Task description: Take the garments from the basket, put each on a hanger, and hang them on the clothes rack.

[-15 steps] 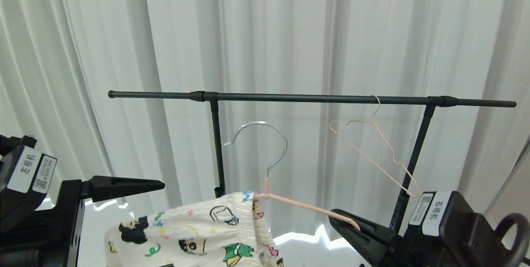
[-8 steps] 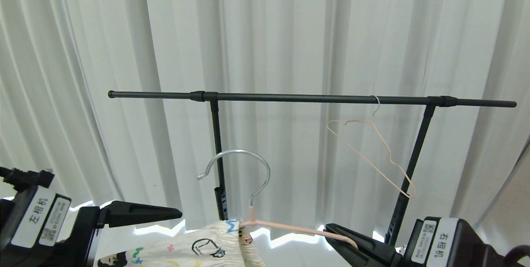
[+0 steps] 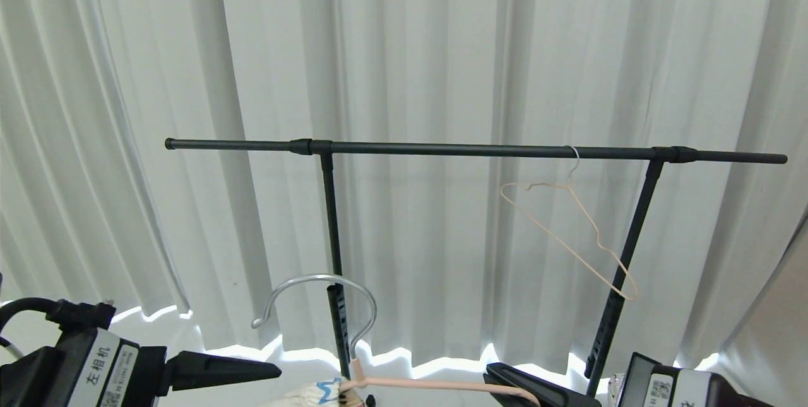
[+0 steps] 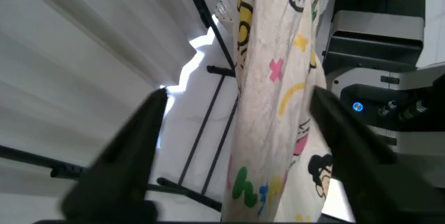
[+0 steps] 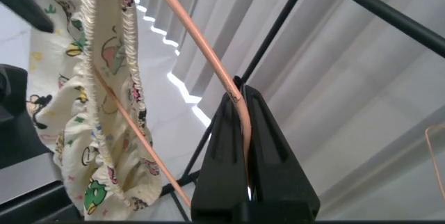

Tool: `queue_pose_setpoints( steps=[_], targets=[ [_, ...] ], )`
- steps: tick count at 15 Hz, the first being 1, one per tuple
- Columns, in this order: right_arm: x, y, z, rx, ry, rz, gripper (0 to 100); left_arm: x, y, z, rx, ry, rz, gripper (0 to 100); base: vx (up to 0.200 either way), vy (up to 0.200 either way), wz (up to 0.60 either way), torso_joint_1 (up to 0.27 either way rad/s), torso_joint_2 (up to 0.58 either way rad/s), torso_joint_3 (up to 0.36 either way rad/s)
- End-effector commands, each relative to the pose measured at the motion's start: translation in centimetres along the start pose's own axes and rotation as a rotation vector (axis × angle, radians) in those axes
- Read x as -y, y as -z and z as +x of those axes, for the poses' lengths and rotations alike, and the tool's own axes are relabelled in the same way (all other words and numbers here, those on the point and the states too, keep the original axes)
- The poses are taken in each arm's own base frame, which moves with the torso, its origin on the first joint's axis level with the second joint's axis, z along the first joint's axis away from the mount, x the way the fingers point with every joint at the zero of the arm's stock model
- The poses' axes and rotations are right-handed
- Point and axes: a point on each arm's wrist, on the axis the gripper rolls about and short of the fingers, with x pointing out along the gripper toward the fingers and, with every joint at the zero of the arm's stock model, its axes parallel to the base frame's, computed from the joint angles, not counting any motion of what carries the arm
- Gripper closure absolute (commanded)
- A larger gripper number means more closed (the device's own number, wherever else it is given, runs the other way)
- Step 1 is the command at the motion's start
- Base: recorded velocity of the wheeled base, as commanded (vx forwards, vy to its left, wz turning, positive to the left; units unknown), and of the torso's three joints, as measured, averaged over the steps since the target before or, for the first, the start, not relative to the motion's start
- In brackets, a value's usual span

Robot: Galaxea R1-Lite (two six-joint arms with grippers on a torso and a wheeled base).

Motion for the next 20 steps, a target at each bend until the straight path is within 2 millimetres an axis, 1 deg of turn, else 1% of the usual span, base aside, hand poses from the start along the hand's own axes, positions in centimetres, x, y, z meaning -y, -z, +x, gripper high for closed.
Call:
queue_pose_setpoints(
  steps=[1, 3, 8, 9, 12, 14, 17, 18, 20],
  targets=[
    [0.0, -0.1, 0.0, 0.012, 0.001, 0.006, 100, 0.0, 0.3, 0.1, -0.009, 0.006, -0.008, 100, 0.000, 0.000, 0.00, 0.000, 0.00, 0.000],
    [-0.1, -0.3, 0.3, 0.038, 0.008, 0.008, 100, 0.3, 0.6, 0.2, -0.016, 0.010, -0.013, 100, 0.000, 0.000, 0.00, 0.000, 0.00, 0.000],
    [-0.1, -0.1, 0.2, 0.032, 0.011, -0.007, 100, 0.3, 0.8, 0.2, -0.023, 0.008, -0.018, 100, 0.000, 0.000, 0.00, 0.000, 0.00, 0.000],
    [-0.1, -0.1, 0.2, 0.032, 0.011, -0.007, 0, 0.3, 0.8, 0.2, -0.023, 0.007, -0.019, 100, 0.000, 0.000, 0.00, 0.000, 0.00, 0.000],
    [0.0, 0.0, 0.2, 0.031, 0.013, -0.011, 0, 0.1, 0.9, 0.1, -0.033, -0.018, -0.024, 100, 0.000, 0.000, 0.00, 0.000, 0.00, 0.000],
    [0.2, 0.0, 0.1, 0.030, 0.019, -0.034, 0, -0.2, 1.0, 0.0, -0.070, -0.082, -0.034, 100, 0.000, 0.000, 0.00, 0.000, 0.00, 0.000],
    [0.7, 0.8, -0.5, 0.003, 0.034, -0.045, 0, -0.7, 1.4, -0.6, -0.115, -0.189, -0.061, 100, 0.000, 0.000, 0.00, 0.000, 0.00, 0.000],
    [1.1, 1.0, -0.6, -0.004, 0.047, -0.046, 0, -0.9, 1.3, -0.8, -0.118, -0.221, -0.065, 100, 0.000, 0.000, 0.00, 0.000, 0.00, 0.000],
    [2.0, 1.1, -0.9, -0.001, 0.083, -0.034, 0, -1.7, 0.3, -1.4, -0.062, -0.296, -0.017, 100, 0.000, 0.000, 0.00, 0.000, 0.00, 0.000]
  ],
)
